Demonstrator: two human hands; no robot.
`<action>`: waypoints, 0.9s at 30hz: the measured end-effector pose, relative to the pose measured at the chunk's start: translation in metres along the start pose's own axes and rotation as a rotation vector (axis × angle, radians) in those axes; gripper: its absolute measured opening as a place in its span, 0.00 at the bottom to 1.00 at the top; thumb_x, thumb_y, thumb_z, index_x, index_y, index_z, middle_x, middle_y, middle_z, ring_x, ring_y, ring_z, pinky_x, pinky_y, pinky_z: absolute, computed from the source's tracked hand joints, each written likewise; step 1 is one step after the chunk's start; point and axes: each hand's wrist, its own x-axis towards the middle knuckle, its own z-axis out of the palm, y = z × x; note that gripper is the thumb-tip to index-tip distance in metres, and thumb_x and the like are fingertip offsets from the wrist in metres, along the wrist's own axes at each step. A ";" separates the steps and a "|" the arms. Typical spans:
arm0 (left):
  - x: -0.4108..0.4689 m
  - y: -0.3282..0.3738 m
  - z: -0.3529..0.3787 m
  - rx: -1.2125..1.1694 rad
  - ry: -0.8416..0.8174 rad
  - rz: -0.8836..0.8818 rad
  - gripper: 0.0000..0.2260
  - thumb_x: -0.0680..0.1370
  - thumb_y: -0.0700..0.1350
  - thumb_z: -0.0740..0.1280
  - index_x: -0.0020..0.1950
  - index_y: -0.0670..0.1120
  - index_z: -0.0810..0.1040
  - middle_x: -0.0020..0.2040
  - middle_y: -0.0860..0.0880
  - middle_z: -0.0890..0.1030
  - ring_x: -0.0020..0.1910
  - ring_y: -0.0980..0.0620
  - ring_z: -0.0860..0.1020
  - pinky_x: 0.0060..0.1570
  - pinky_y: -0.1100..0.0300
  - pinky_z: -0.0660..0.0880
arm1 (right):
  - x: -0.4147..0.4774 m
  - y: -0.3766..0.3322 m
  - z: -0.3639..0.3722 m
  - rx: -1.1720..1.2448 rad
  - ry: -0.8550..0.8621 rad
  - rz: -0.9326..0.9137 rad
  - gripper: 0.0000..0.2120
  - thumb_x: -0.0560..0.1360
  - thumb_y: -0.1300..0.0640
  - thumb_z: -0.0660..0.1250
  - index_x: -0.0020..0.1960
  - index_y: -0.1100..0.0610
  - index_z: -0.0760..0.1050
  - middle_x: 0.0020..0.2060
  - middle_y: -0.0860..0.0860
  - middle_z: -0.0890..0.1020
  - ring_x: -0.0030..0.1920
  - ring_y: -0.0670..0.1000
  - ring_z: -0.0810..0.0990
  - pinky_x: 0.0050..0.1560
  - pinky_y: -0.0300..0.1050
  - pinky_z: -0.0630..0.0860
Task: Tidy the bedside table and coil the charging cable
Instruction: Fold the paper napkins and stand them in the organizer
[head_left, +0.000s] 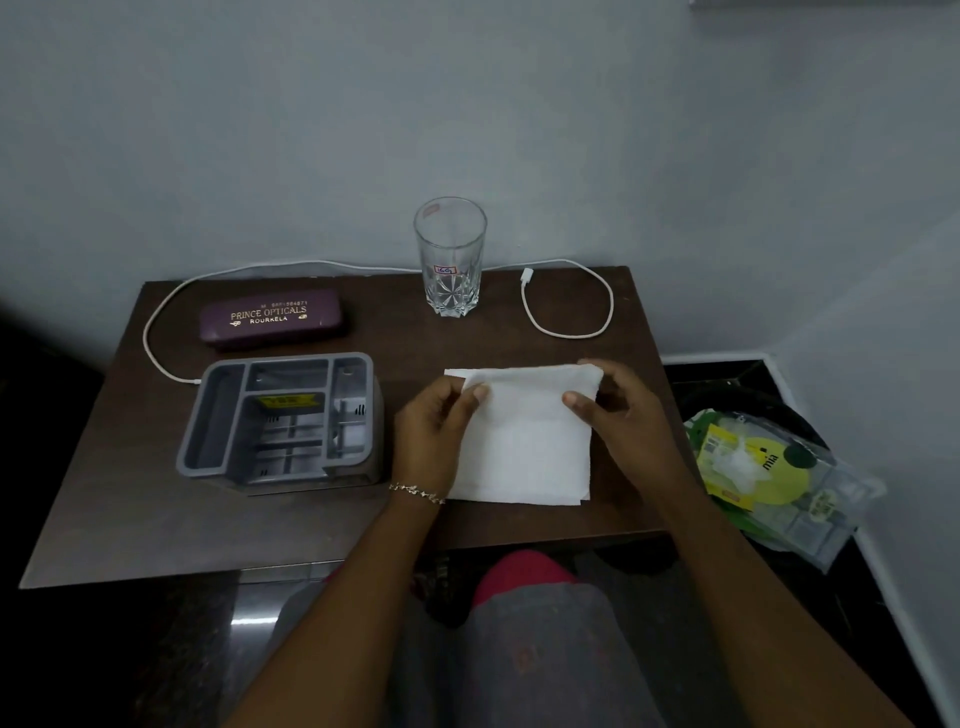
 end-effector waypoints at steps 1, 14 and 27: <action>-0.001 0.004 0.000 -0.053 -0.025 0.001 0.14 0.75 0.51 0.67 0.37 0.41 0.75 0.33 0.51 0.72 0.35 0.58 0.69 0.37 0.60 0.66 | 0.000 -0.003 -0.002 0.084 -0.042 0.030 0.21 0.70 0.55 0.73 0.60 0.47 0.73 0.56 0.44 0.80 0.57 0.44 0.79 0.51 0.40 0.78; -0.006 0.010 -0.011 -0.174 -0.063 -0.485 0.06 0.77 0.45 0.64 0.52 0.45 0.77 0.41 0.49 0.80 0.37 0.53 0.77 0.34 0.61 0.75 | -0.007 -0.018 -0.010 0.458 -0.303 0.525 0.11 0.72 0.59 0.69 0.55 0.59 0.76 0.53 0.57 0.83 0.52 0.54 0.82 0.51 0.49 0.79; -0.013 0.027 -0.024 -0.170 -0.280 -0.372 0.08 0.74 0.31 0.65 0.45 0.43 0.80 0.40 0.55 0.84 0.41 0.58 0.81 0.37 0.68 0.77 | -0.025 -0.028 -0.017 0.391 -0.266 0.495 0.08 0.73 0.69 0.66 0.49 0.60 0.78 0.49 0.56 0.84 0.43 0.49 0.85 0.41 0.41 0.82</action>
